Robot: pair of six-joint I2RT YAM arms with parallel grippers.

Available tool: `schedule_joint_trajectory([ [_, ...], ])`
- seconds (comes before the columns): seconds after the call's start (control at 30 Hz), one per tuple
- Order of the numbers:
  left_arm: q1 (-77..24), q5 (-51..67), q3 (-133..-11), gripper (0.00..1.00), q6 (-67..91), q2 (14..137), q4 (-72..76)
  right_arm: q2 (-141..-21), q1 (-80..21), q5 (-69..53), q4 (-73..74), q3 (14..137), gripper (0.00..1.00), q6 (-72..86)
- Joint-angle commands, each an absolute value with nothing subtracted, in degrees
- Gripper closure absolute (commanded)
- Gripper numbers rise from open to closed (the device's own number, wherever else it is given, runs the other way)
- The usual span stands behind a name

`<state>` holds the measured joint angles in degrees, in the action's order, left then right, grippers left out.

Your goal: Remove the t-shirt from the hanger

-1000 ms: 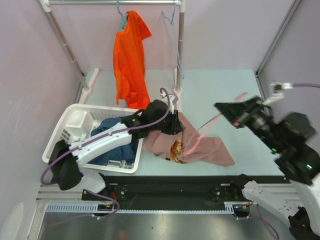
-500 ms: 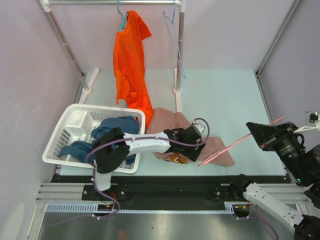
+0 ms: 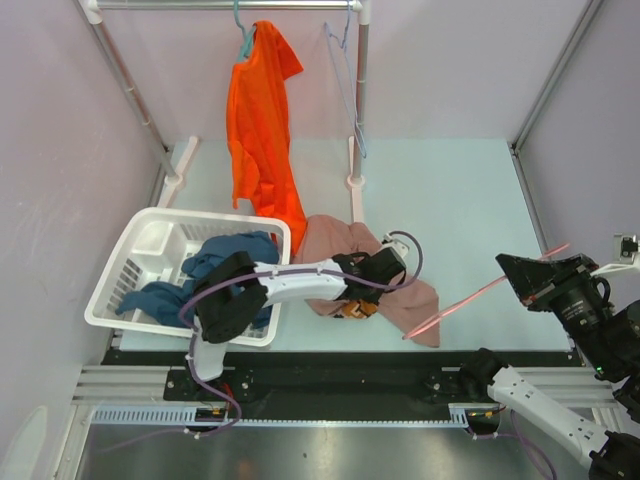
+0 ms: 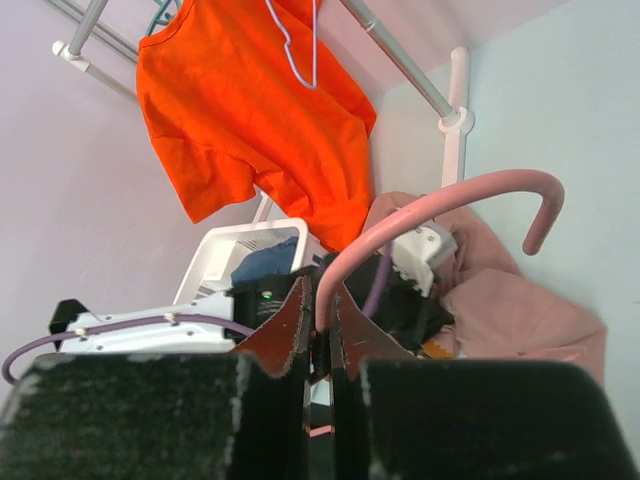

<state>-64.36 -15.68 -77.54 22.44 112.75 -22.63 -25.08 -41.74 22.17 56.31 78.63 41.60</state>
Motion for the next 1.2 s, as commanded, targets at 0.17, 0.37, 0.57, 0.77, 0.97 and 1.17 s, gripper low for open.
schedule_joint_trajectory([
  [0.17, -54.42, -19.16, -83.31, 1.0, 12.76, 80.2, -34.88, -24.08, -42.45, 24.87, 55.64, 77.0, 1.0, 41.84],
  [0.37, -46.68, -20.65, -91.39, 1.0, 9.68, 65.6, -43.32, -24.7, -42.71, 24.79, 53.97, 75.76, 1.0, 41.22],
  [0.57, -39.82, -30.2, -91.77, 1.0, 6.78, 56.96, -46.85, -25.93, -42.89, 24.17, 52.21, 74.53, 1.0, 40.87],
  [0.77, -31.83, -45.68, -83.79, 1.0, 7.03, 48.44, -45.62, -26.72, -42.89, 23.29, 50.63, 73.13, 1.0, 40.61],
  [0.97, -12.34, -36.41, -66.74, 1.0, 14.22, 48.33, -46.66, -26.81, -42.89, 22.94, 49.66, 71.98, 1.0, 40.69],
  [1.17, -0.18, -40.33, -60.21, 1.0, 22.5, 42.37, -45.89, -26.98, -42.89, 22.33, 50.1, 72.07, 1.0, 40.69],
])
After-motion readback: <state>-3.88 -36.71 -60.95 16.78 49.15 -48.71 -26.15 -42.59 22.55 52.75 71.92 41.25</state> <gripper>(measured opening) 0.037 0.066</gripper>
